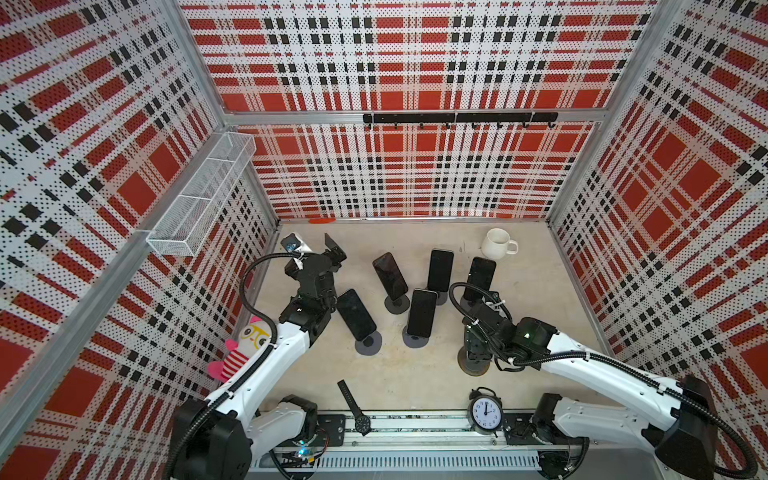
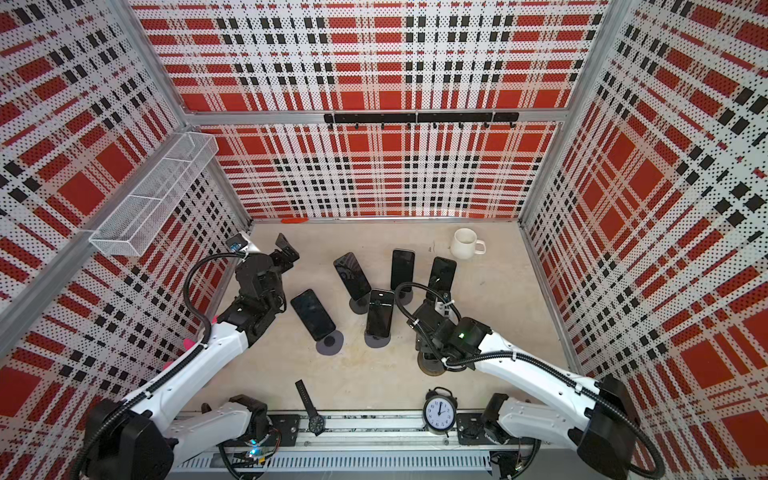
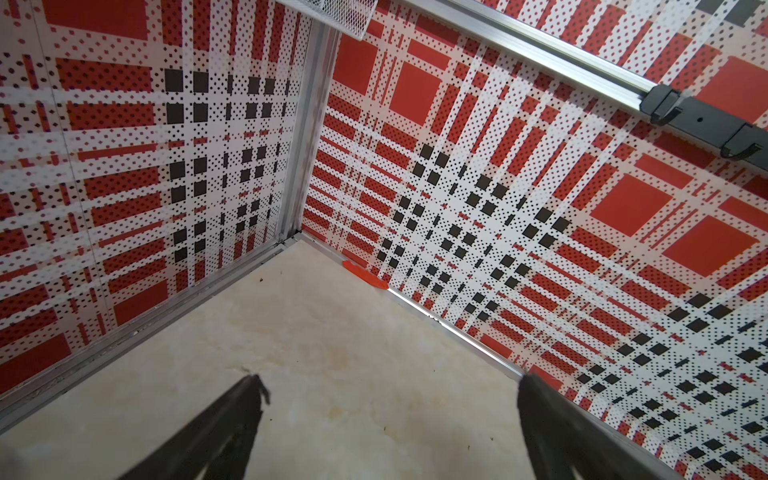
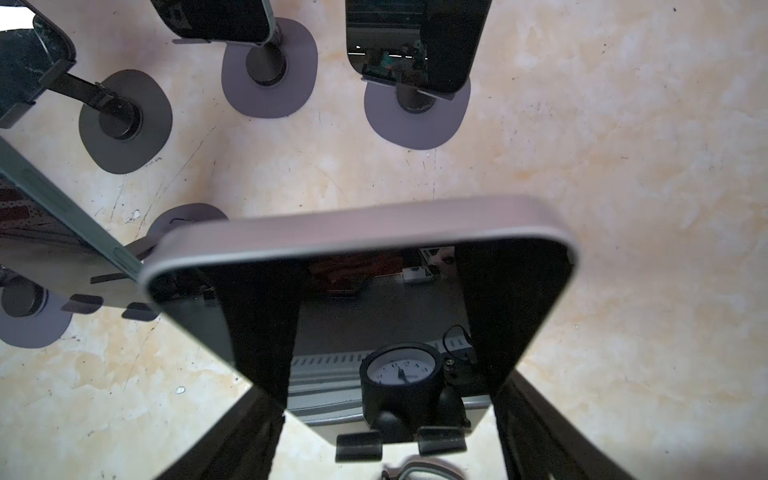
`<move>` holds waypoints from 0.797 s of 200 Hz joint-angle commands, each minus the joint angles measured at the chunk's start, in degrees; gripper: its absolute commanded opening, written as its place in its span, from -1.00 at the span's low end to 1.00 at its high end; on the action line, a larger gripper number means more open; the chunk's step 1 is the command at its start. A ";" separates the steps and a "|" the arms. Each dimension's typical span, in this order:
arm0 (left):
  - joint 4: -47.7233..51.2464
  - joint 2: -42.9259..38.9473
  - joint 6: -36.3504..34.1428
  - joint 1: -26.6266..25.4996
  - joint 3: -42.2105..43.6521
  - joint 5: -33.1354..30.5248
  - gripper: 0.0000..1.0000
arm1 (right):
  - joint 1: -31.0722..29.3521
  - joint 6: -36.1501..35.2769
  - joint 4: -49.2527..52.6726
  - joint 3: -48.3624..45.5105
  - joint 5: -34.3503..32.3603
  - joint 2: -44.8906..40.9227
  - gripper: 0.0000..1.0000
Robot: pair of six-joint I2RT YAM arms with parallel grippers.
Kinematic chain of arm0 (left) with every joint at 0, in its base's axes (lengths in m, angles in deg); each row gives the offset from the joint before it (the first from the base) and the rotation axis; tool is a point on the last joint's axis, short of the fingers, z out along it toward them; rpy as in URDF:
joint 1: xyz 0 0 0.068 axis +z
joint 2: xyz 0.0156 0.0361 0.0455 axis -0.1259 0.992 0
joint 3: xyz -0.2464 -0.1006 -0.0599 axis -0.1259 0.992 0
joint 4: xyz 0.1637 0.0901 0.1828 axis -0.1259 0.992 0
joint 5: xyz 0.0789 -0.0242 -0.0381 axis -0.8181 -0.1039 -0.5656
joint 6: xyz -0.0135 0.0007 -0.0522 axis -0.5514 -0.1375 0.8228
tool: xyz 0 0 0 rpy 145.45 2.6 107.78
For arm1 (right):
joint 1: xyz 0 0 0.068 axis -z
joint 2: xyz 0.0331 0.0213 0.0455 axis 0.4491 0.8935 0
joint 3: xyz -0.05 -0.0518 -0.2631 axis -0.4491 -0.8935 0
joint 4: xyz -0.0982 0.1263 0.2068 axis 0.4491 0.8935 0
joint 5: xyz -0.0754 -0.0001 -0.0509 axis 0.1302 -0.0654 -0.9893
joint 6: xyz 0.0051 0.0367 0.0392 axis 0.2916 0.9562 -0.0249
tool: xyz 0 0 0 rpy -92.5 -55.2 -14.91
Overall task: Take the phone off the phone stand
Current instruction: 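Close the right gripper on the top of the nearest black phone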
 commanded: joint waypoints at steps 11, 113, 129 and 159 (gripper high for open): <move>-1.43 -0.82 -0.36 0.41 0.39 0.61 0.96 | -0.72 2.06 0.92 0.92 -1.67 0.69 0.50; -1.94 -1.35 0.14 0.90 1.18 1.45 0.96 | -1.16 4.17 2.24 0.89 -4.34 -3.27 0.46; -2.12 -1.34 0.08 0.94 1.27 1.64 0.96 | -1.12 4.50 2.41 0.91 -4.84 -4.54 0.45; -2.20 -1.43 0.34 1.21 1.36 2.13 0.96 | -1.12 4.48 4.68 3.12 -6.23 -4.79 0.44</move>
